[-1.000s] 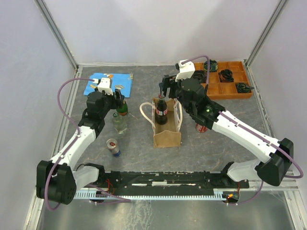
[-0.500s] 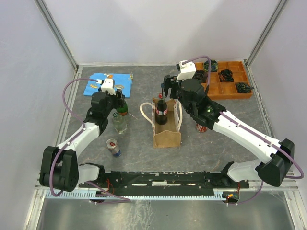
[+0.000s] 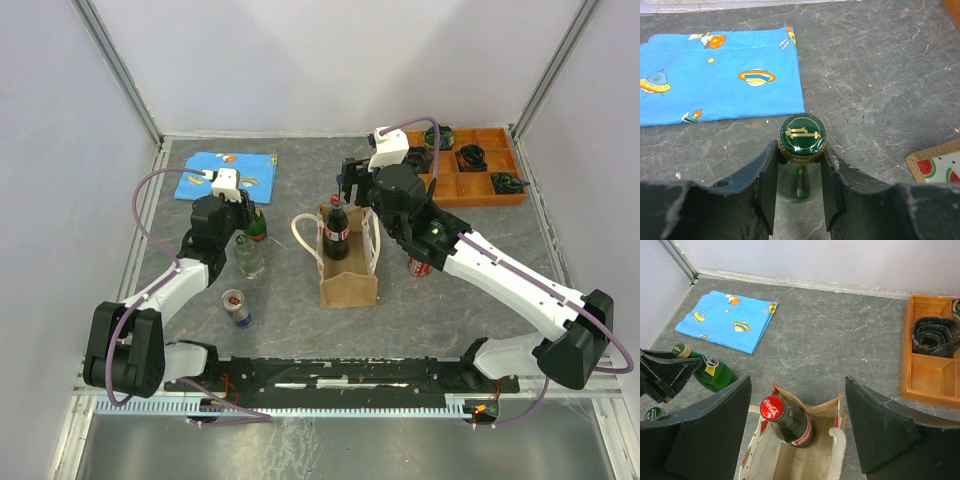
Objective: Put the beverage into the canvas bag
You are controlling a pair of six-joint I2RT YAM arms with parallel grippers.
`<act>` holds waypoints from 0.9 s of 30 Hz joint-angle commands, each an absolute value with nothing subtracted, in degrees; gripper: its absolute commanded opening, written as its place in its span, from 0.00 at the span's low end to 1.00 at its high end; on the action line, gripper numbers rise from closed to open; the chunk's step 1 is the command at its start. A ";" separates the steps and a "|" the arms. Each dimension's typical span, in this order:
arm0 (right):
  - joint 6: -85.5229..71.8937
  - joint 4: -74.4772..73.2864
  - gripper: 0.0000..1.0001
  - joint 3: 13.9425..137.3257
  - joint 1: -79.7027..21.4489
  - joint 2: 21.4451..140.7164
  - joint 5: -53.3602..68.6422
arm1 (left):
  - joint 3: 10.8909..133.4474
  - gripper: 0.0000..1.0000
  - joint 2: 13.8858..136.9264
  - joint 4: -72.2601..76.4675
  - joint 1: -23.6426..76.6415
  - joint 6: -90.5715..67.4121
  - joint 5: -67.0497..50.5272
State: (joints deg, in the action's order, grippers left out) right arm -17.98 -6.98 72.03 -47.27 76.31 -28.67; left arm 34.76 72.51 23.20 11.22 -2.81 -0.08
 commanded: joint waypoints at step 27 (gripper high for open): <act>-19.06 -5.13 0.83 70.99 -47.63 73.55 -31.11 | 47.45 0.03 68.68 21.60 11.17 -4.12 -9.86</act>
State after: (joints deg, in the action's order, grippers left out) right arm -18.68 -6.94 71.11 -47.27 75.61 -30.02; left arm 41.25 72.49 12.34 11.22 -2.83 -6.63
